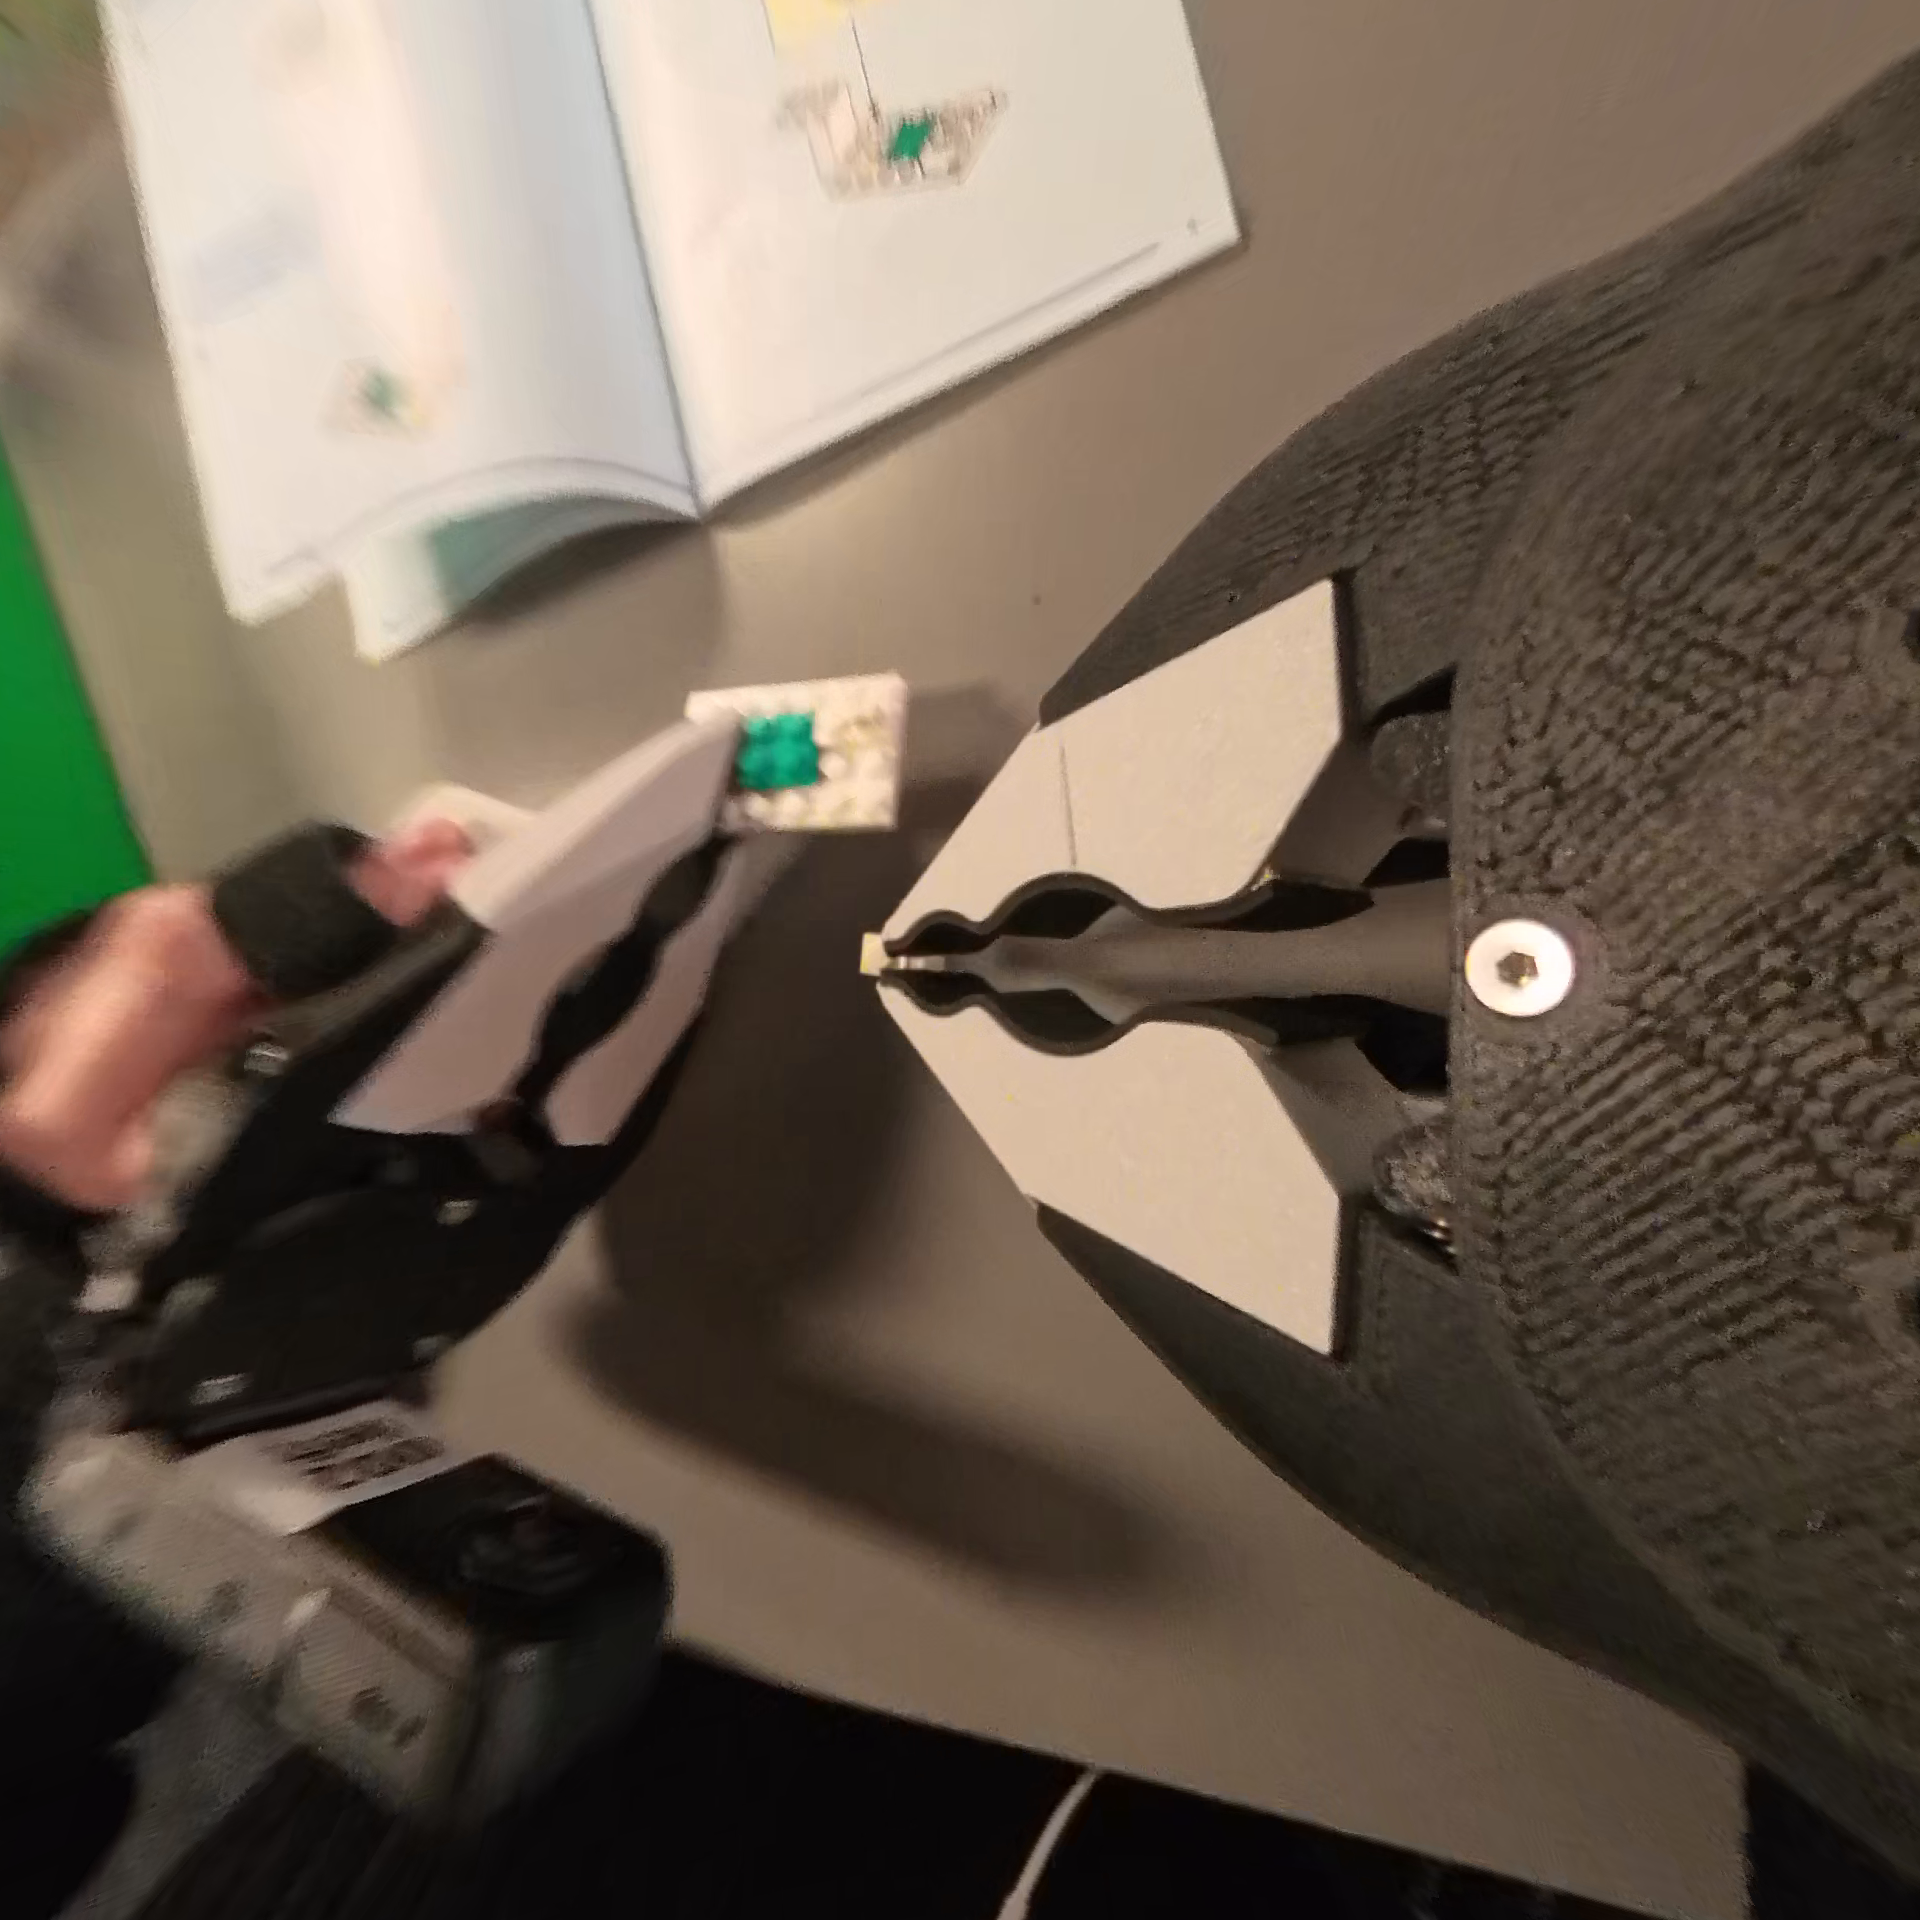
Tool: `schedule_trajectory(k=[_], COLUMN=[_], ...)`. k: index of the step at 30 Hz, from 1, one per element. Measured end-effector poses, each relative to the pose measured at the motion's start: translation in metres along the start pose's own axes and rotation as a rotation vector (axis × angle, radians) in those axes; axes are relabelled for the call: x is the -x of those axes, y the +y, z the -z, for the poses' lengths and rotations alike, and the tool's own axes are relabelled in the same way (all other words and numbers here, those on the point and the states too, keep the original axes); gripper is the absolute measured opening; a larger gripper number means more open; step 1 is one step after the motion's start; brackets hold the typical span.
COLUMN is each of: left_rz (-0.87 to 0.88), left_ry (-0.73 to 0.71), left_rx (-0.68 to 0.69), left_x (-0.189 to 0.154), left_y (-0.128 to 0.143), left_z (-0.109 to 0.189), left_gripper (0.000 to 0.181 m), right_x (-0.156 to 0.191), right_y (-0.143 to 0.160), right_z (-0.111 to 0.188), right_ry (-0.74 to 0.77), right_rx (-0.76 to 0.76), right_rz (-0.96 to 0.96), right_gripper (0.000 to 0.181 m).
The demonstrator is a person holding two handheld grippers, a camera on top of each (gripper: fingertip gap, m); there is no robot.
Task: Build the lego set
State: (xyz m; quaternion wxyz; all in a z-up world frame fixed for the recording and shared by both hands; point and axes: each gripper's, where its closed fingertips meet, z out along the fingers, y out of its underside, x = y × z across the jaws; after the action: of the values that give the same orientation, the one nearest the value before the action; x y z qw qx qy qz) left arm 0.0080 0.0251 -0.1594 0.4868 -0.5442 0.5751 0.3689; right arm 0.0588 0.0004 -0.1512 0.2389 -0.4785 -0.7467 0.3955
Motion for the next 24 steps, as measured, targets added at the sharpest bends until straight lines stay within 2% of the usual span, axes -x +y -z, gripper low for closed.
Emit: schedule_trajectory(k=[3, 6, 13, 24], left_rz=[-0.050, -0.110, -0.165, -0.105], left_ry=[-0.026, -0.060, -0.099, -0.057], left_rx=[-0.028, -0.061, -0.093, -0.096], left_x=[0.002, 0.004, 0.007, 0.004], left_y=[-0.005, -0.011, -0.017, -0.018], left_z=[0.003, 0.006, 0.010, 0.010], left_gripper=[0.004, 0.004, 0.004, 0.004], right_x=[-0.014, -0.019, -0.016, -0.014], right_y=[-0.015, -0.011, -0.005, -0.004], right_z=[0.012, 0.010, 0.006, 0.005], right_ry=[0.075, 0.113, 0.082, 0.074], right_rx=[-0.105, -0.086, -0.048, -0.047], right_rz=[0.013, 0.034, 0.020, 0.031], right_gripper=[0.000, 0.000, 0.000, 0.001])
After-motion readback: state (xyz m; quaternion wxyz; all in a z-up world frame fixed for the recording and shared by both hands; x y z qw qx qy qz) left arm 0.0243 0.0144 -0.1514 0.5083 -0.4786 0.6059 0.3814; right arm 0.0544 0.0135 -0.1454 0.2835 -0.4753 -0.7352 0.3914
